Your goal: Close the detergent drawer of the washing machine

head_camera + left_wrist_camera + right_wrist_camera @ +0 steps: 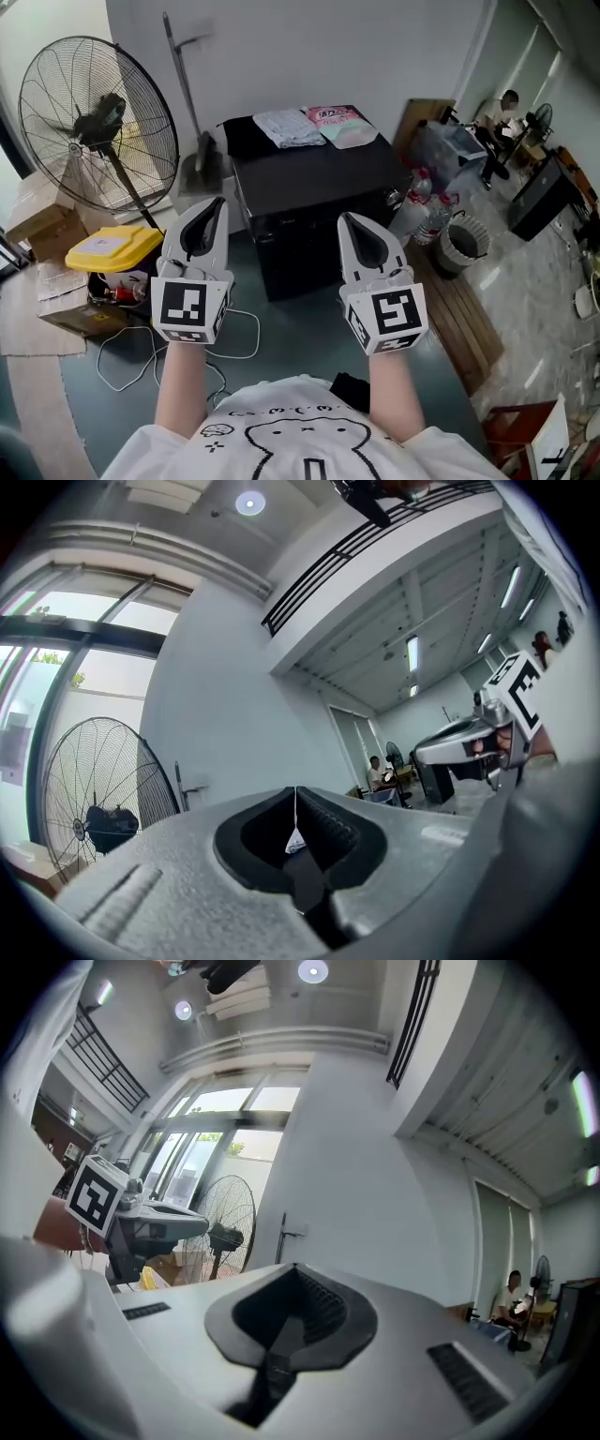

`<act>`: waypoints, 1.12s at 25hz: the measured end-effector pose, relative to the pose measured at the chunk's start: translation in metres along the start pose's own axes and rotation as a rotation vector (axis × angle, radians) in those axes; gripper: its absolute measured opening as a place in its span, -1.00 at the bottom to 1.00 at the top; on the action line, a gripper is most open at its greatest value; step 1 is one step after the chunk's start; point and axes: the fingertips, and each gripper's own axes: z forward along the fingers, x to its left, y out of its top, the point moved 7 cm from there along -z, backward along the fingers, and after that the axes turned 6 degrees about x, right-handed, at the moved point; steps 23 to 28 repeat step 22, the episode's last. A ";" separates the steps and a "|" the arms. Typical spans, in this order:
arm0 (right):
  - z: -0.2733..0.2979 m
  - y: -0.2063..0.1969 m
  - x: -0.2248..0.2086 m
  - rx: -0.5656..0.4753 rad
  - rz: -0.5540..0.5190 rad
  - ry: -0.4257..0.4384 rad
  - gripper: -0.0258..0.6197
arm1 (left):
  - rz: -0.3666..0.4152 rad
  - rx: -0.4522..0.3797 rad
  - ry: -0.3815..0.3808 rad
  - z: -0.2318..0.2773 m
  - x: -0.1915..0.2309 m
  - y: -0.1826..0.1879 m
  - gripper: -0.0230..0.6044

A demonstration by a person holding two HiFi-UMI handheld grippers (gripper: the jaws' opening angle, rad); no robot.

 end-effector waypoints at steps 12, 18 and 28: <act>-0.021 0.005 0.031 0.007 -0.005 -0.041 -0.92 | -0.004 -0.022 -0.029 -0.030 0.008 0.002 -0.87; -0.024 0.010 0.034 0.004 -0.014 -0.051 -0.92 | -0.012 -0.032 -0.036 -0.034 0.009 0.003 -0.87; -0.022 0.011 0.036 0.002 -0.021 -0.056 -0.92 | -0.020 -0.036 -0.039 -0.035 0.009 0.001 -0.87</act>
